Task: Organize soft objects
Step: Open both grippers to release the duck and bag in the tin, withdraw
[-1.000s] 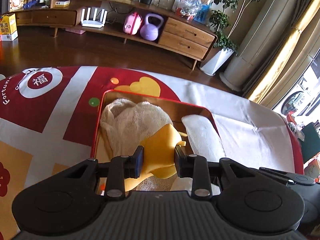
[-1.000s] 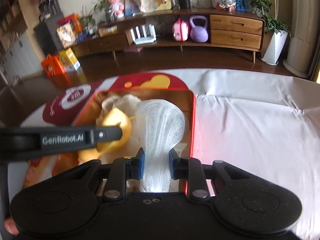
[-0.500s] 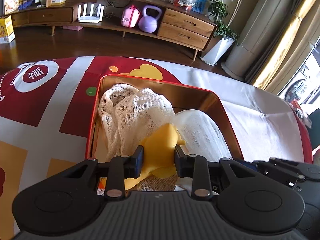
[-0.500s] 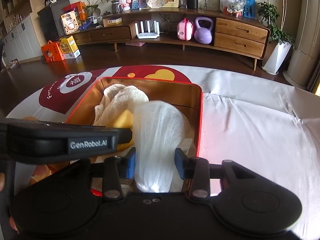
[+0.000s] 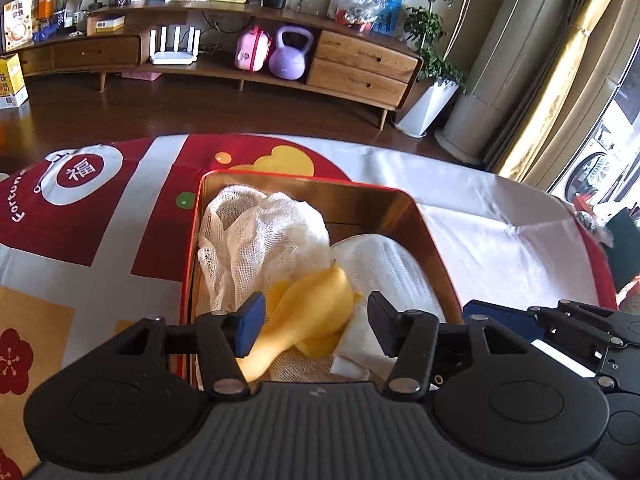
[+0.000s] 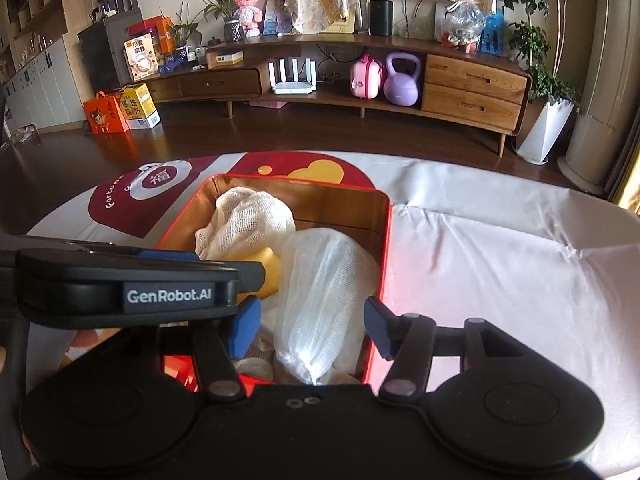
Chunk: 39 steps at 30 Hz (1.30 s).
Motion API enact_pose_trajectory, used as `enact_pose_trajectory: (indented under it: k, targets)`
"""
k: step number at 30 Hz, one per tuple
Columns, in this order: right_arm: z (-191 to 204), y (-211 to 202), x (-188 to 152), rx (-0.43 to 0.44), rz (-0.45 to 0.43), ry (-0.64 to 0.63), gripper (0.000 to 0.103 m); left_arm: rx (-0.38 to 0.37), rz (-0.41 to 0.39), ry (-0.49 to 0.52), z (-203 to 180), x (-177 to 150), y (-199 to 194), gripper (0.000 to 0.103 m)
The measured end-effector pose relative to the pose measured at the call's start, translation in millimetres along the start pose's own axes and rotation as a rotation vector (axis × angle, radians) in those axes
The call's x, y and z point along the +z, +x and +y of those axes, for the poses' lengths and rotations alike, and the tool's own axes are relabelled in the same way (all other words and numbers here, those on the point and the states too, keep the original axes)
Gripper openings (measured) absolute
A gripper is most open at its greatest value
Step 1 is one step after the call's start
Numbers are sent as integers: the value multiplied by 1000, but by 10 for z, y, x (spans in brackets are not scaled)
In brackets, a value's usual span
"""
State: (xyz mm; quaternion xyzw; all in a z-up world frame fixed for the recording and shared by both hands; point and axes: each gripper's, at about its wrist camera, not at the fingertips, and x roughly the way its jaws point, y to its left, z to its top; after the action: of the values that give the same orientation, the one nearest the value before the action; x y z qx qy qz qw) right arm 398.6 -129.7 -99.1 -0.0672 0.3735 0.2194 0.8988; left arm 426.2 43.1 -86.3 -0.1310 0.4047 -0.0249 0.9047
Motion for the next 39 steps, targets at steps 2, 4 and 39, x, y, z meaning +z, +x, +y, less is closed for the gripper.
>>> enact_pose_trajectory:
  k: [2,4,39]
  targets:
    - [10,-76,3,-3,-6,-2,60,1,-7,6,-17,-5,-75,56]
    - [14,-159,0,-7,-11,-6,62,3,-11,9,-38,-15,-160,56]
    - [253,-1909,-678,50,-172,23,93,-10,-126,179,-435,-854,-1880,71]
